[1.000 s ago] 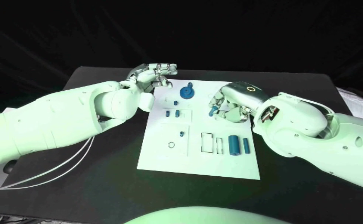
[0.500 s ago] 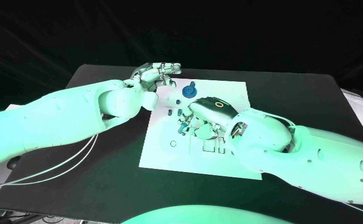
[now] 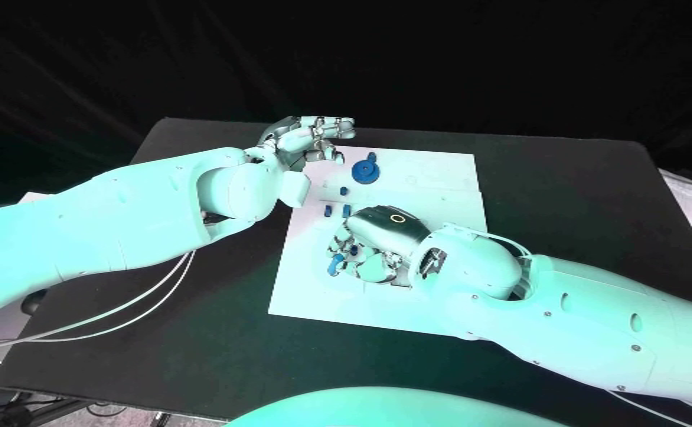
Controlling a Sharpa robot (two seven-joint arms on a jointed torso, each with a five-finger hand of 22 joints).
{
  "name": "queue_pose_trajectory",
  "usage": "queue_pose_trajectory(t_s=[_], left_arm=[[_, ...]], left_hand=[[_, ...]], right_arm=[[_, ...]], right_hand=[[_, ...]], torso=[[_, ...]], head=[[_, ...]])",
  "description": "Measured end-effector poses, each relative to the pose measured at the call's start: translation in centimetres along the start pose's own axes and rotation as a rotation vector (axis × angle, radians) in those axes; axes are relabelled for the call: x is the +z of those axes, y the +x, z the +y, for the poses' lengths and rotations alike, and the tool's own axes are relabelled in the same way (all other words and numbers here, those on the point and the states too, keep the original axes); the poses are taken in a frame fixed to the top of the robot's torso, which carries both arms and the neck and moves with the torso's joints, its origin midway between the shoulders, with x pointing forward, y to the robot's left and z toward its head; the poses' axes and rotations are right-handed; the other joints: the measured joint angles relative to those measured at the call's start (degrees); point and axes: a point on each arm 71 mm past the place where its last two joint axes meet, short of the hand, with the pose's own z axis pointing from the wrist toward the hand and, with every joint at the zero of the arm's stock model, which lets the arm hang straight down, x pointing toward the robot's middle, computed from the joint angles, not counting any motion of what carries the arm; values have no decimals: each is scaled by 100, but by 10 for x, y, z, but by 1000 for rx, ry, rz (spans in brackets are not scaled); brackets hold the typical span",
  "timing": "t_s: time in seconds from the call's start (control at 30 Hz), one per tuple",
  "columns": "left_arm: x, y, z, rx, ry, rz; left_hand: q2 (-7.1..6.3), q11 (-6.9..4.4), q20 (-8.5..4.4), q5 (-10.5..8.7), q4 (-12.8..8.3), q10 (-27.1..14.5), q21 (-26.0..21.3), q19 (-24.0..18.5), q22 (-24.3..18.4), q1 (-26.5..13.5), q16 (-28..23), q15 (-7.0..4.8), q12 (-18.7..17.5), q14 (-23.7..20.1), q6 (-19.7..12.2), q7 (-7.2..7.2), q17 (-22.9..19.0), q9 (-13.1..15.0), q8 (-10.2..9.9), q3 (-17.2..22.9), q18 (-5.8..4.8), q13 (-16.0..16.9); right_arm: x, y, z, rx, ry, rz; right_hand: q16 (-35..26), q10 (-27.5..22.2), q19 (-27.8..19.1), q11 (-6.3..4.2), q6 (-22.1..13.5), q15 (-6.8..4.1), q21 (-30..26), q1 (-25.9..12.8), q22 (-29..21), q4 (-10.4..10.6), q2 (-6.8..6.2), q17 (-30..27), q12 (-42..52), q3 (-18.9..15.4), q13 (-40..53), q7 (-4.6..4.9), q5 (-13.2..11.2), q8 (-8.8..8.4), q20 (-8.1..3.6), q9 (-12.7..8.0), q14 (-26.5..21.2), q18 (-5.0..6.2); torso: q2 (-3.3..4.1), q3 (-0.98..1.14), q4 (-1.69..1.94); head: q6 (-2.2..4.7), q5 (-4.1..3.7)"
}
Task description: Assemble the parts on the task board
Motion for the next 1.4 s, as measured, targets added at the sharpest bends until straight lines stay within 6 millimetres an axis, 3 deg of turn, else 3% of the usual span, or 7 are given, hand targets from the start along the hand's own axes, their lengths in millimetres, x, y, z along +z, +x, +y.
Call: queue_pose_trajectory(t_s=[0.77, 0.97, 1.23, 1.33, 1.4], left_arm=[[0, 0, 0, -1, -3, 3], [0, 0, 0, -1, -3, 3], [0, 0, 0, -1, -4, 4], [0, 0, 0, -1, -4, 4], [0, 0, 0, -1, -5, 4]], left_hand=[[0, 0, 0, 0, 0, 0, 0, 0, 0, 0, 0, 0, 0, 0, 0, 0, 0, 0, 0, 0, 0, 0], [0, 0, 0, 0, 0, 0, 0, 0, 1, 0, 0, 0, 0, 0, 0, 0, 0, 0, 0, 0, 0, 0], [0, 0, 0, 0, 0, 0, 0, 0, 1, 0, 0, 0, 0, 0, 0, 0, 1, 0, 0, 0, 0, 0], [0, 0, 0, 0, 0, 0, 0, 0, 1, 0, 0, 0, 0, 0, 0, 0, 1, 0, 0, 0, 0, 0], [0, -21, 0, 0, 0, -21, -31, 0, -10, 0, 0, 6, 22, -33, 0, 0, -17, 0, 0, 0, 0, 0]], right_arm=[[5, 7, -5, -55, 27, 19], [8, 7, 0, -81, 28, 34], [13, 9, 6, -117, 17, 55], [14, 11, 7, -123, 14, 61], [14, 14, 6, -124, 18, 68]], right_hand=[[0, 6, 0, 3, 22, 0, 0, -1, -6, -18, -1, -2, -25, 15, 4, 6, -14, -30, 0, -2, 0, 0], [0, 93, 0, -73, 28, 0, 0, -40, -6, -18, -41, -2, -33, 15, 0, -1, -15, -32, 0, -4, 0, 0], [0, 135, 0, -90, 25, 0, 0, -47, -43, -18, -48, -57, -68, 15, 4, 0, 3, -49, 0, -6, 0, 0], [-231, 22, -150, -71, -151, 4, -170, -205, -300, 35, -205, -311, -216, -37, -4, 87, 51, -138, 34, -37, -4, 0], [-570, -329, -382, 13, -367, 98, -431, -364, -684, 70, -365, -677, -412, -184, -45, 137, 33, -199, 84, -89, -98, 0]], torso=[[-3, 6, -3], [-5, 4, -6], [-7, 3, -3], [-7, 1, -3], [-6, 1, -3]], head=[[-21, 18], [-22, 23], [-26, 16], [-30, 15], [-32, 16]])
